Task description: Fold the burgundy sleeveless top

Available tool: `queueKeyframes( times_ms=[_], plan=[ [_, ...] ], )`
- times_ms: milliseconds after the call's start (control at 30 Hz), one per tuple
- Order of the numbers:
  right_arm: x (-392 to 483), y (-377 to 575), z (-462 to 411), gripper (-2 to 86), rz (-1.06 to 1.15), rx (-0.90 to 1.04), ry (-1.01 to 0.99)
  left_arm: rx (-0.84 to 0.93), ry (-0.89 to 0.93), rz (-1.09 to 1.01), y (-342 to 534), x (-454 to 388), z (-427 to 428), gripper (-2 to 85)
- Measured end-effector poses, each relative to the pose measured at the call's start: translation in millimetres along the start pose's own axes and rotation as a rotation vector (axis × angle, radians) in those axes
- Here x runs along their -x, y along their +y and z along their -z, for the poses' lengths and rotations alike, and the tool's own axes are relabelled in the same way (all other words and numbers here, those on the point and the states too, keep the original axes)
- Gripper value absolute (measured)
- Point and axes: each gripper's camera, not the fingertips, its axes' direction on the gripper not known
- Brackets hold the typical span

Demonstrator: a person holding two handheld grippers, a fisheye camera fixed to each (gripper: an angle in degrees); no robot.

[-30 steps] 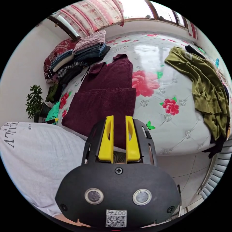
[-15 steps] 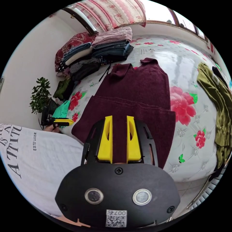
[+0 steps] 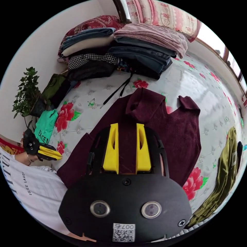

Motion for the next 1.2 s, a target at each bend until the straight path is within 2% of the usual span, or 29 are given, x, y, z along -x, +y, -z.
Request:
queueKeyframes(
  times_ms=[100, 167, 233, 300, 400, 467, 567, 633, 700, 767, 867, 1000, 1067, 1200],
  plan=[
    [-6.0, -39.5, -53.1, 7.4, 0.061, 0.086, -0.003, -0.008, 0.018, 0.067, -15.4, 9.0, -2.8, 0.3],
    [-12.6, -60.3, -98.0, 5.1, 0.09, 0.212, -0.005, -0.003, 0.022, 0.101, -25.7, 12.0, -7.4, 0.0],
    [-16.3, -74.7, -103.4, 3.2, 0.138, 0.233, 0.011, -0.002, 0.025, 0.123, -37.1, 11.9, -10.4, -0.3],
    [-26.6, -96.8, -79.0, 2.4, 0.186, 0.151, 0.072, -0.009, 0.023, 0.136, -53.5, 8.3, -12.8, -0.6],
    [-67.0, -147.2, -1.3, 3.0, 0.173, -0.085, 0.124, 0.002, 0.03, 0.121, -77.4, 1.1, -17.9, -0.8],
    [-106.5, -173.3, 73.1, 4.1, 0.109, -0.324, 0.142, 0.024, 0.017, 0.102, -91.7, -3.8, -21.5, -0.9],
    [-161.9, -171.0, 124.7, 5.6, 0.008, -0.481, 0.132, 0.055, 0.006, 0.082, -109.5, -9.7, -27.0, -0.9],
    [-198.7, -157.4, 112.3, 6.5, -0.047, -0.438, 0.124, 0.063, 0.016, 0.08, -115.4, -11.6, -29.1, -0.9],
    [-230.3, -139.6, 67.4, 7.1, -0.082, -0.29, 0.121, 0.069, 0.028, 0.087, -118.3, -11.5, -30.4, -1.0],
    [-254.9, -109.8, -5.8, 7.3, -0.085, -0.057, 0.079, 0.072, 0.037, 0.099, -119.0, -9.0, -30.5, -1.0],
    [-266.5, -78.5, -56.6, 5.4, -0.078, 0.042, 0.088, 0.075, 0.069, 0.141, -119.8, -2.3, -29.7, -1.0],
    [-300.9, -80.9, -47.8, 2.5, -0.126, 0.029, 0.264, 0.082, 0.057, 0.154, -121.7, -4.9, -26.6, -0.9],
    [-354.2, -89.5, 5.3, 2.2, -0.287, -0.089, 0.411, 0.081, 0.039, 0.145, -121.0, -9.2, -24.4, -0.9],
    [-419.7, -69.2, 96.6, 3.8, -0.443, -0.294, 0.445, 0.05, 0.029, 0.163, -113.1, -14.2, -15.8, -0.8]
  ],
)
